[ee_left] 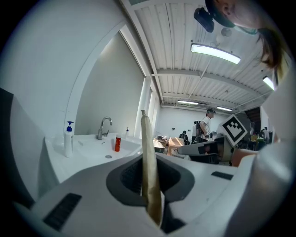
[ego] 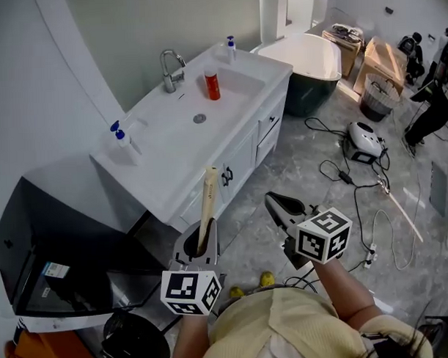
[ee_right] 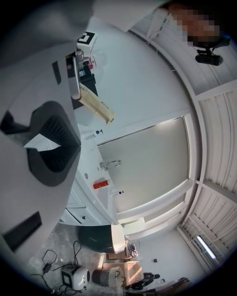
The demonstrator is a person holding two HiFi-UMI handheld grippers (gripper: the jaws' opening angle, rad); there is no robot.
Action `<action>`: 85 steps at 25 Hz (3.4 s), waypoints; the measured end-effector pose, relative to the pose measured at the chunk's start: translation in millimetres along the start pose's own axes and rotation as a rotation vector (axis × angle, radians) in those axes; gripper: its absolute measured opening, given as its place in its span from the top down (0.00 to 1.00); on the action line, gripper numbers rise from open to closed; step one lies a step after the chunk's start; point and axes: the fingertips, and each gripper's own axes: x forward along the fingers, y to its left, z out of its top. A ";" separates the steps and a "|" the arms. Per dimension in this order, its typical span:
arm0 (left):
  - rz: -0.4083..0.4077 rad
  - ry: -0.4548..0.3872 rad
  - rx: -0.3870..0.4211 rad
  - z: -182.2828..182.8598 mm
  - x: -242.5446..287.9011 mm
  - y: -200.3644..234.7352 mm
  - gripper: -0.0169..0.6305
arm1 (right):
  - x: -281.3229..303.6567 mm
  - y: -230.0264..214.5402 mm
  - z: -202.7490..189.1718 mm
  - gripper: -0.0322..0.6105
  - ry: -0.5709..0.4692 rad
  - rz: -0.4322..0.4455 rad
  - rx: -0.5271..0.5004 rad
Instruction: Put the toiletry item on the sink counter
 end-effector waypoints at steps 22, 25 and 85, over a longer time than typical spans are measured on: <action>0.027 0.034 0.016 -11.8 48.8 -51.0 0.88 | -16.1 -61.6 2.4 0.91 0.031 0.038 0.000; 0.026 0.047 0.021 -13.6 54.4 -53.0 0.88 | -17.7 -69.9 0.2 0.91 0.032 0.030 0.011; -0.112 0.108 -0.008 37.3 266.4 98.6 0.88 | 185.6 -190.3 88.2 0.91 0.088 -0.114 0.017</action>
